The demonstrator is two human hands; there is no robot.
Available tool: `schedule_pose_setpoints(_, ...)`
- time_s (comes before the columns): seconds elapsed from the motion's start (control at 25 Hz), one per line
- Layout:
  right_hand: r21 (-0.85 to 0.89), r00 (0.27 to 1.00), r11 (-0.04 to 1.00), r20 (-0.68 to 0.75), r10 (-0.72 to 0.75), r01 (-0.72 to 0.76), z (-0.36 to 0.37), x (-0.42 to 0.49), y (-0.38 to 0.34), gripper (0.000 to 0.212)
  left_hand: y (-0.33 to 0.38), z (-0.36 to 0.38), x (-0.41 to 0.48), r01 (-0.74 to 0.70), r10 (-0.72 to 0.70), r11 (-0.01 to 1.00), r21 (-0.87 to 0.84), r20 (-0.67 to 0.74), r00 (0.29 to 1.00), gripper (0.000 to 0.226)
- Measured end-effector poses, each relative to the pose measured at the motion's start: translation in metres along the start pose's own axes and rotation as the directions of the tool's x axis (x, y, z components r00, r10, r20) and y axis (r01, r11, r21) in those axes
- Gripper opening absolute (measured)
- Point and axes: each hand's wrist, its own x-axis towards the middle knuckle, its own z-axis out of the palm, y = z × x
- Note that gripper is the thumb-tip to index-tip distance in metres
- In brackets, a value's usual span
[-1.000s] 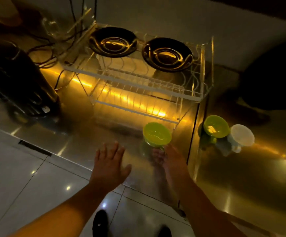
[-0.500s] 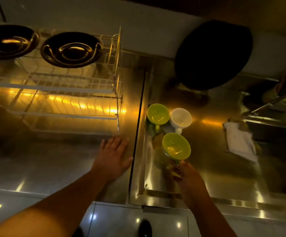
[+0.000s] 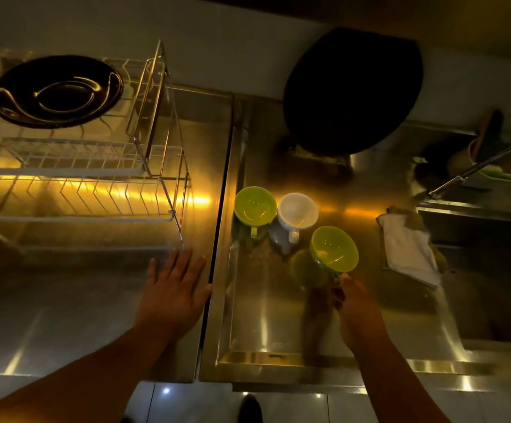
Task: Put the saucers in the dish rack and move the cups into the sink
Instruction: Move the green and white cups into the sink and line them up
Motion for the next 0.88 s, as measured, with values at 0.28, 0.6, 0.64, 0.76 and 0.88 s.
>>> schedule_pose_setpoints(0.28, 0.018, 0.998, 0.999, -0.047, 0.029, -0.028, 0.013, 0.056, -0.019, 0.023, 0.001, -0.002, 0.0, 0.0, 0.0, 0.999, -0.033, -0.001, 1.0, 0.062)
schedule_pose_setpoints(0.6, 0.061, 0.995, 0.995, -0.054, 0.079, -0.076, 0.016, 0.078, -0.034, 0.018, 0.002, -0.003, -0.001, 0.001, -0.002, 0.998, -0.057, -0.015, 1.0, 0.063)
schedule_pose_setpoints(0.64, 0.067, 0.995, 0.995, -0.054, 0.081, -0.077, 0.016, 0.08, -0.034, 0.017, 0.002, -0.003, -0.001, 0.002, -0.003, 0.999, -0.054, -0.013, 1.0, 0.063)
schedule_pose_setpoints(0.76, 0.064, 0.993, 0.993, -0.069, 0.1, -0.096, 0.017, 0.084, -0.034, 0.015, 0.002, -0.003, 0.0, 0.013, -0.013, 0.999, -0.043, -0.003, 1.0, 0.063)
schedule_pose_setpoints(0.88, 0.072, 0.99, 0.991, -0.072, 0.121, -0.115, 0.016, 0.087, -0.034, 0.016, 0.001, -0.002, 0.0, 0.018, -0.018, 0.999, -0.029, 0.006, 1.0, 0.063)
